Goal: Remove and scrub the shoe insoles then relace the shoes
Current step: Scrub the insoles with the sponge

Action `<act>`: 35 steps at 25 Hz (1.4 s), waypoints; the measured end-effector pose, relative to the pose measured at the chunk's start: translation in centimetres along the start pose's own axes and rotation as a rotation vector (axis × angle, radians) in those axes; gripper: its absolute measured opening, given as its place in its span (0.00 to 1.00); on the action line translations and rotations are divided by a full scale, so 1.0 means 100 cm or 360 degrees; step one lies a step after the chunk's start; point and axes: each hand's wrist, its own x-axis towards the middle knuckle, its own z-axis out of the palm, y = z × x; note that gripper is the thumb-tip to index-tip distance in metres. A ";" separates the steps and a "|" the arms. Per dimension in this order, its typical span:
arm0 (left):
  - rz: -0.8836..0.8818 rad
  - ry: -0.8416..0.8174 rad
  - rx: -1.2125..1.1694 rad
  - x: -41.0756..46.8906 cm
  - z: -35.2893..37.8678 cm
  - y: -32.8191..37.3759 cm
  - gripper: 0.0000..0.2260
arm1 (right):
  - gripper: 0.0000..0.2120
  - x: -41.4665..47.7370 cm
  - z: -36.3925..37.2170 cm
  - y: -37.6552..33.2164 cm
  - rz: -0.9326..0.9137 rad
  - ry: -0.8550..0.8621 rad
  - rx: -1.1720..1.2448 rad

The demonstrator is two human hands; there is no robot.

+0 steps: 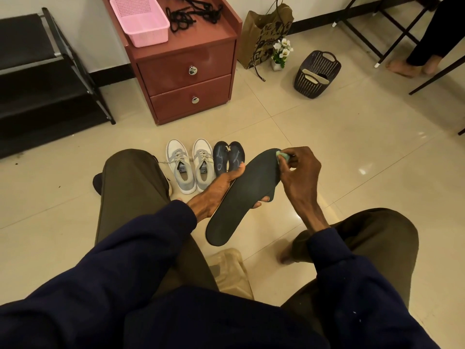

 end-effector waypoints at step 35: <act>0.0096 0.0160 -0.0136 -0.001 0.005 0.003 0.25 | 0.02 -0.014 0.006 -0.026 -0.0105 -0.0462 -0.0205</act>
